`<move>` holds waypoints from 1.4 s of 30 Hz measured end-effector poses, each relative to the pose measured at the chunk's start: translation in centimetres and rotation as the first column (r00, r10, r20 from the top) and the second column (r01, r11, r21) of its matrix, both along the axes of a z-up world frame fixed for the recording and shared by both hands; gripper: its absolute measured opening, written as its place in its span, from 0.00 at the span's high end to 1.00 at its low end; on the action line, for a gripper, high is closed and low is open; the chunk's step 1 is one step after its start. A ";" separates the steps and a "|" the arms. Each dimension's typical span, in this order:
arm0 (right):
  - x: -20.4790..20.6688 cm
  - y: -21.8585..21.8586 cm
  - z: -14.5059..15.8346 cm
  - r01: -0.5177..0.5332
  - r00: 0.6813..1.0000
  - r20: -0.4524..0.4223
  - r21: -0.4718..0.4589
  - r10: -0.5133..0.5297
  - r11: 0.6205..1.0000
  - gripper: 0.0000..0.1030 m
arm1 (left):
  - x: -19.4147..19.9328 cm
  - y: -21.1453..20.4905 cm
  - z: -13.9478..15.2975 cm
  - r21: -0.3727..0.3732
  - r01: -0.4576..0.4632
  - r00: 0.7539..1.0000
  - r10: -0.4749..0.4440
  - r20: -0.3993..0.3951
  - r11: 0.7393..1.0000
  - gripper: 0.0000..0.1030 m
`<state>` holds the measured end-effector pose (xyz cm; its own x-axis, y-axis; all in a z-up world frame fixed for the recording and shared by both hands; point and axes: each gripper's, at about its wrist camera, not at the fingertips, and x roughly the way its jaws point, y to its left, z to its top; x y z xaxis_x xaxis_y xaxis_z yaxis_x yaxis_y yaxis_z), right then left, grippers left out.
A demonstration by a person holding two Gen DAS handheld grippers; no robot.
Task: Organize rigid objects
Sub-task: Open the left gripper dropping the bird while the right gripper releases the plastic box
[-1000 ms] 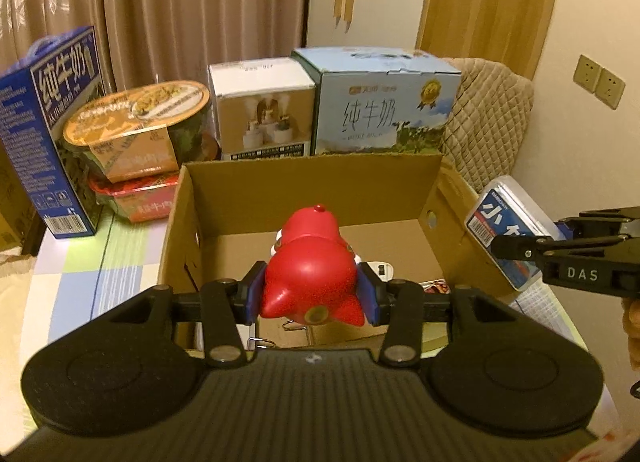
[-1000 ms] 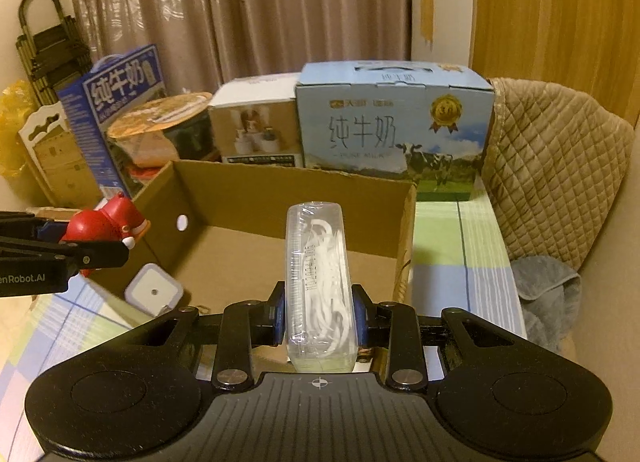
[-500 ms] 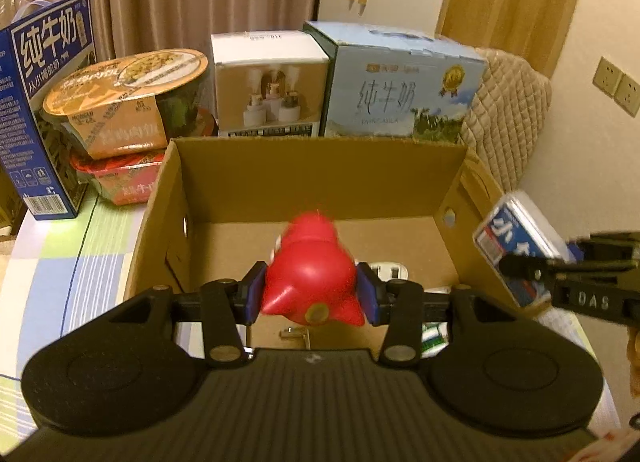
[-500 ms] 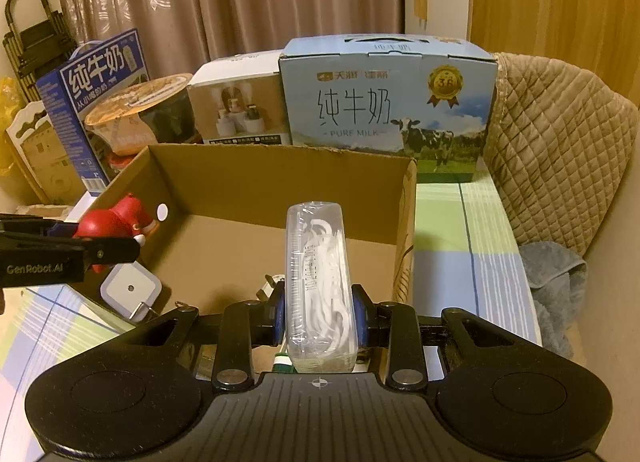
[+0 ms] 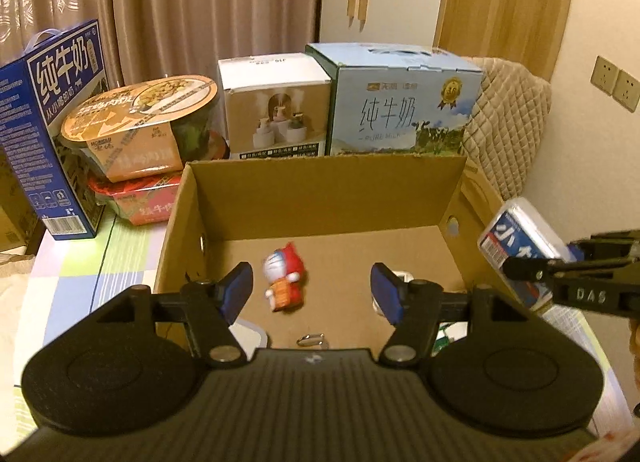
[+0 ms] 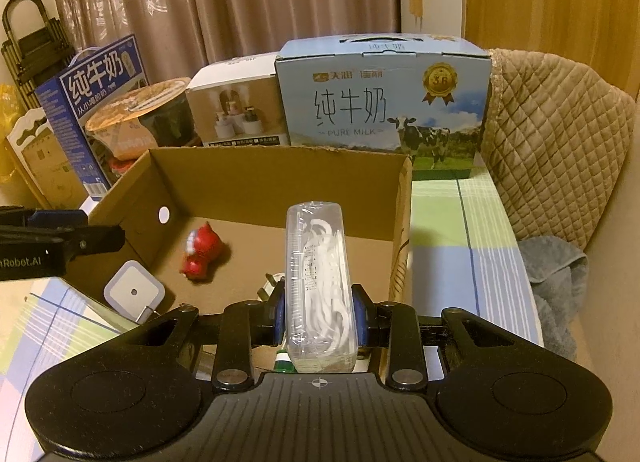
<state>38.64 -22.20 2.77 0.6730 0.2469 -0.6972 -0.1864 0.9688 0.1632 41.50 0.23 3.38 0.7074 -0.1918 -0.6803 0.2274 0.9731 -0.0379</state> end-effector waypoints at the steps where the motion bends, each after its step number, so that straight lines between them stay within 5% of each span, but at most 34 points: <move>1: 0.0 0.0 0.1 0.000 1.000 0.001 0.000 0.000 1.000 0.72 | -0.1 0.0 -0.1 0.004 0.002 1.000 -0.002 -0.005 1.000 0.41; 22: 0.0 0.1 0.6 0.029 0.999 0.036 0.011 -0.029 1.000 0.72 | -1.0 0.3 -0.3 -0.004 -0.013 1.000 0.013 -0.008 1.000 0.35; 23: 0.0 -0.1 0.7 0.032 0.998 0.051 0.029 -0.034 0.999 0.70 | -1.2 0.3 -0.3 -0.003 -0.011 1.000 0.011 -0.004 1.000 0.34; 25: -0.2 -0.5 1.1 0.055 0.995 0.083 0.047 -0.059 0.997 0.34 | -1.4 0.2 -0.2 0.002 -0.004 1.000 0.004 0.002 1.000 0.33; 26: -0.5 -0.8 1.5 0.070 0.991 0.111 0.058 -0.076 0.996 0.30 | -1.6 0.2 -0.1 0.004 -0.002 1.000 0.002 0.006 1.000 0.33; 42: -6.5 -2.3 5.3 0.076 0.983 0.161 0.091 -0.090 0.993 0.29 | -7.7 0.0 2.7 -0.003 0.005 0.999 -0.004 0.041 1.000 0.24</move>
<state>32.12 -24.50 8.02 0.7975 0.2382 -0.5543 -0.1368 0.9662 0.2184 33.81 0.27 6.10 0.7340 -0.1974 -0.6498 0.2333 0.9719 -0.0317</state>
